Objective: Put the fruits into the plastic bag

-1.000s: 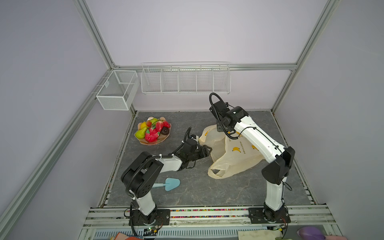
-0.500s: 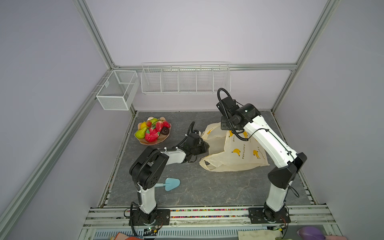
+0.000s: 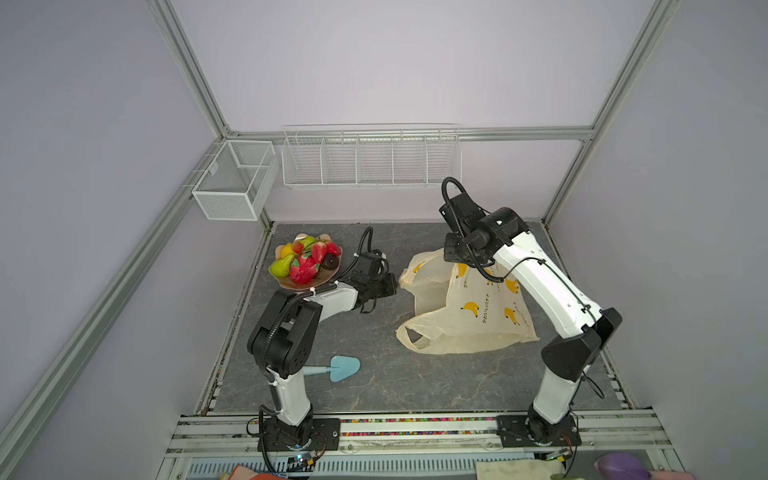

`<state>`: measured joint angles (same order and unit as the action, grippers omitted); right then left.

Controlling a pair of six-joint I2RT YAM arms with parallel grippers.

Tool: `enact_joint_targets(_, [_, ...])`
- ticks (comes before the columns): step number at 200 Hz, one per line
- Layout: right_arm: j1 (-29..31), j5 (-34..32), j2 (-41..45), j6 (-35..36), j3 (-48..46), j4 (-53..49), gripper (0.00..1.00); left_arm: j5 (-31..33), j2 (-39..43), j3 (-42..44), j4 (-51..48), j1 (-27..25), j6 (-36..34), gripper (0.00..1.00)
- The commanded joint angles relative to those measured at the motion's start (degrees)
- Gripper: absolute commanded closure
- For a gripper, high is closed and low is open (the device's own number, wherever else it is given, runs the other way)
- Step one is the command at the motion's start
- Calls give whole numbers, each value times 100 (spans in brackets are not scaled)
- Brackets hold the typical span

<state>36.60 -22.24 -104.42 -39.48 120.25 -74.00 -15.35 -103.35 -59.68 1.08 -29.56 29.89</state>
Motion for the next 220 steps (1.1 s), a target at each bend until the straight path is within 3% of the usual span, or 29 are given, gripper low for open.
enact_joint_targets(1, [-73, 124, 75, -131, -120, 189, 94, -322, 838, 355, -39, 38, -72, 78])
enact_joint_targets(60, [-217, 285, 8, -63, -404, 611, 94, 626, 3177, 975, -1216, 64, -158, 37])
enact_joint_targets(83, [-251, 374, 45, -38, -586, 829, 94, 1139, 3801, 757, -2017, 214, -286, 21])
enact_joint_targets(101, [-277, 446, 95, 17, -735, 1005, 94, 1196, 3987, 361, -2799, 587, -387, 16])
enact_joint_targets(137, [-376, 617, 279, 126, -1163, 1363, 94, 1479, 3382, -1060, -4660, 1287, -1205, 13])
enact_joint_targets(162, [-475, 826, 404, 221, -1458, 1613, 94, 1448, 2626, -1941, -5499, 1745, -1859, 13])
enact_joint_targets(173, [-508, 923, 430, 257, -1542, 1689, 94, 1741, 2259, -2350, -5838, 1859, -1982, 13])
enact_joint_targets(187, [-531, 1046, 414, 306, -1566, 1724, 94, 2096, 1860, -2801, -6137, 1926, -2280, 13])
enact_joint_targets(220, [-536, 1229, 277, 263, -1547, 1812, 94, 2223, 1162, -3249, -6082, 2086, -2710, 13])
